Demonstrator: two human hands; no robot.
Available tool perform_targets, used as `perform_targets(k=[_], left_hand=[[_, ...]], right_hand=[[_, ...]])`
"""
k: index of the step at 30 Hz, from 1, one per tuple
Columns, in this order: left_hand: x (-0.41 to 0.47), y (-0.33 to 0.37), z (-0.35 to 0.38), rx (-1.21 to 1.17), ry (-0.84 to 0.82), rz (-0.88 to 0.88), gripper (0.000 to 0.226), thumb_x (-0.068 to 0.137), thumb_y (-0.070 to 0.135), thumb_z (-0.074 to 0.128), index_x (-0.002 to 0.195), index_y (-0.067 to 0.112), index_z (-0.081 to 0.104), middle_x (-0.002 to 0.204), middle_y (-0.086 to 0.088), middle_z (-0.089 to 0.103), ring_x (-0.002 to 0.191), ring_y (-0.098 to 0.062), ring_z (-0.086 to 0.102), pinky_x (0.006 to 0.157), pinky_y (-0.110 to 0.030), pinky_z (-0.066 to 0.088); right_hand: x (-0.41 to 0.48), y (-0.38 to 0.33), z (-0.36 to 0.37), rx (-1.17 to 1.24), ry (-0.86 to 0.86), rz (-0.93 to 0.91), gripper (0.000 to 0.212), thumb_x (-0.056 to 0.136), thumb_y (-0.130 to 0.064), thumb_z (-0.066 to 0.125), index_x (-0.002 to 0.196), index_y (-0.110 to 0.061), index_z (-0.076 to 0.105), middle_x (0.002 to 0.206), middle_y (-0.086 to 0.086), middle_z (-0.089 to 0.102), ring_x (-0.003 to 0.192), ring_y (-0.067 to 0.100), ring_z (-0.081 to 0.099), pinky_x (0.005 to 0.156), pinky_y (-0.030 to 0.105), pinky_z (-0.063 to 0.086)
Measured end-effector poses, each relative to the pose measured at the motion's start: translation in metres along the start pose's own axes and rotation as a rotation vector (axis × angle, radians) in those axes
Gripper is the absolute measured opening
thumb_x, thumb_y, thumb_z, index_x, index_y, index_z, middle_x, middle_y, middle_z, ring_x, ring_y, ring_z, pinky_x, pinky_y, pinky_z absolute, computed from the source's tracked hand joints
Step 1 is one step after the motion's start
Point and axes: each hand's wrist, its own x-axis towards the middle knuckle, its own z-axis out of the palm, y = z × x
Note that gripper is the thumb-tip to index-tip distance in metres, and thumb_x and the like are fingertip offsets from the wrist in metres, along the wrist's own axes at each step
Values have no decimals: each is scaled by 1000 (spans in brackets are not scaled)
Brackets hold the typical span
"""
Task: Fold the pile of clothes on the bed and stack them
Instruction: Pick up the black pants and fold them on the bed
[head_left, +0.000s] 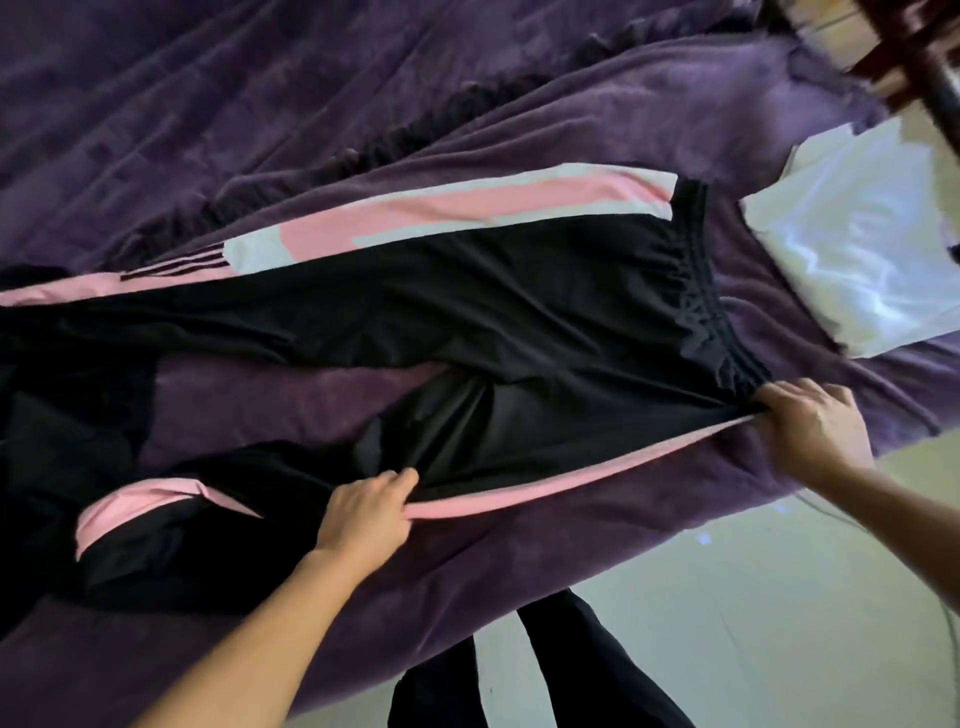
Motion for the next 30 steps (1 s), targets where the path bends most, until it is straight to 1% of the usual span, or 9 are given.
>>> perform_targets(k=[2,5,12,15,17,23,25,28,30], left_hand=[[8,-16,-23,-174,178,-133,29,74,14,66,102,17,62,95,-6,69,88,-34,66,67,-38,49],[32,-46,-69,-391,377,-389,27,72,4,70,97,12,67,92,-15,71,87,-37,66,72,-40,50],[142,-99,-157,-543,582,-614,30,82,17,68,111,9,68,111,-18,68,105,-33,62,93,-39,46],[183,-106,-175,-513,529,-719,51,81,34,71,126,14,55,130,-16,54,120,-35,51,101,-40,41],[190,-105,-174,-469,518,-722,53,81,35,71,127,16,51,134,-17,48,124,-36,46,104,-41,38],[110,-122,-117,-309,450,-617,34,81,26,70,110,9,65,112,-21,55,107,-41,52,90,-48,45],[68,-138,-91,-124,354,-563,44,76,35,74,113,13,65,111,-17,55,106,-39,51,87,-46,43],[14,-171,-54,118,116,-511,72,67,52,76,130,23,53,128,-8,48,120,-30,42,93,-44,37],[-12,-201,-33,177,46,-563,78,68,49,76,135,25,45,138,-7,41,129,-28,36,99,-44,34]], right_hand=[[22,-2,-18,91,78,28,27,77,-25,44,82,-7,63,81,15,66,82,38,60,76,44,39],[75,-11,-47,252,183,82,31,79,-24,42,97,-10,63,90,21,66,82,43,60,71,43,40],[225,-38,-77,269,189,84,29,89,-23,43,108,-7,58,108,31,61,100,48,57,85,51,47],[256,-53,-67,118,158,193,38,91,-31,52,120,-7,51,124,28,53,117,45,47,96,54,36],[257,-68,-59,38,144,163,48,91,-38,57,125,-6,46,129,26,47,121,43,41,98,55,32],[205,-145,-38,133,170,-221,43,88,-28,63,127,-11,57,129,18,52,119,41,44,94,53,35],[183,-183,-32,183,103,-313,36,88,-26,63,121,-10,62,123,17,58,114,40,48,89,51,38],[151,-239,-19,218,-21,-433,30,89,-23,63,115,-11,67,117,13,62,111,38,52,87,47,40],[136,-275,-7,218,-66,-477,30,90,-24,62,117,-13,66,118,10,63,112,34,53,88,45,41]])
